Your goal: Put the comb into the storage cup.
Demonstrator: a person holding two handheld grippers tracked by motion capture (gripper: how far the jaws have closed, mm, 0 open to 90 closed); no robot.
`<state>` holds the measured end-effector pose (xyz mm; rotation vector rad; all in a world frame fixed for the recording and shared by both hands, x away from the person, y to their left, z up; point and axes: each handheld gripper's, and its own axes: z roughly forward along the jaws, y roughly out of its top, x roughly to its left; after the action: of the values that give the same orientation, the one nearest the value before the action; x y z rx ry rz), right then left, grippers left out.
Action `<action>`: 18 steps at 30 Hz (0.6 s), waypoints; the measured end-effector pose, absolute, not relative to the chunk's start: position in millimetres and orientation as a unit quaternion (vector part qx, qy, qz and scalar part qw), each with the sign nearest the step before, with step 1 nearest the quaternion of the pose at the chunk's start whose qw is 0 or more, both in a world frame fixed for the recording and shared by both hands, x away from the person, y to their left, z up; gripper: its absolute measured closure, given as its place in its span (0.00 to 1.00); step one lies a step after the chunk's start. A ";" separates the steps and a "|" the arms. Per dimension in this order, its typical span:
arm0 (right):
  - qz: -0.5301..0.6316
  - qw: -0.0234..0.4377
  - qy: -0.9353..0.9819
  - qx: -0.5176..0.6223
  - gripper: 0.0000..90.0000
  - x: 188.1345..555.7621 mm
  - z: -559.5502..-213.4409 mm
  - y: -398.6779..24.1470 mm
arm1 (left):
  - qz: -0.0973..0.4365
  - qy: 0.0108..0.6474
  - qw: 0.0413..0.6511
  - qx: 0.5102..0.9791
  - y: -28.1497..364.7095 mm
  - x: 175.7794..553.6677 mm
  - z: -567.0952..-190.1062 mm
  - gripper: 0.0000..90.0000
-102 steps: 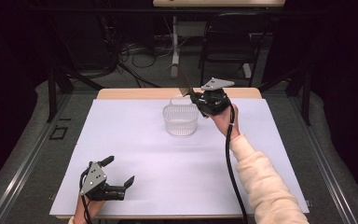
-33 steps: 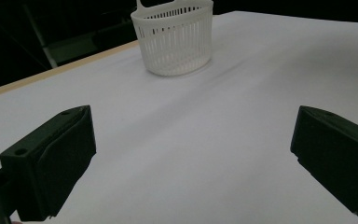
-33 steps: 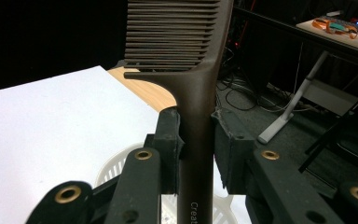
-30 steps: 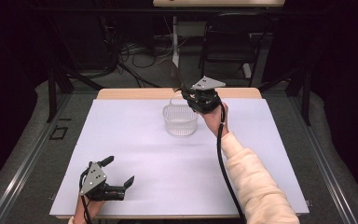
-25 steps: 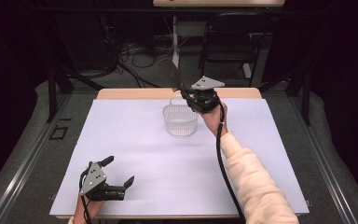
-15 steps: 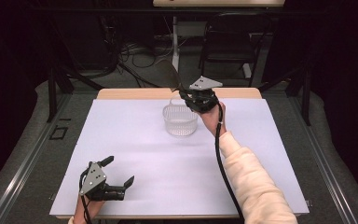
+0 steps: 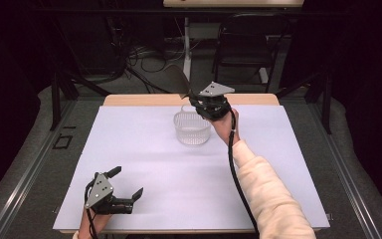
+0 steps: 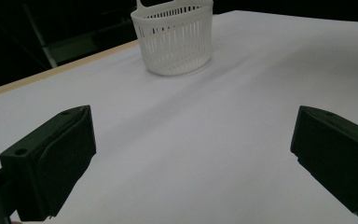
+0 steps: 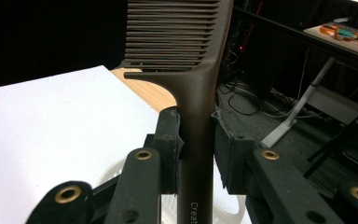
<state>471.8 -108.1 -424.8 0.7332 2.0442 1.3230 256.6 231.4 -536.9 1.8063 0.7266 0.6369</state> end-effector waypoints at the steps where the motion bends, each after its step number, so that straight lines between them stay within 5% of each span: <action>1: 0.496 0.294 0.769 0.276 0.81 472.0 -425.1 -107.9 | 0.266 0.303 0.520 0.753 231.4 256.6 -536.9 0.00; 18: 0.497 0.291 0.771 0.272 0.81 474.3 -429.8 -103.0 | 0.267 0.303 0.520 0.753 231.3 256.4 -536.9 0.00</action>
<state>474.3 -103.0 -429.8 0.7248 2.0556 1.3236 256.4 231.3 -536.9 1.8043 0.7262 0.6392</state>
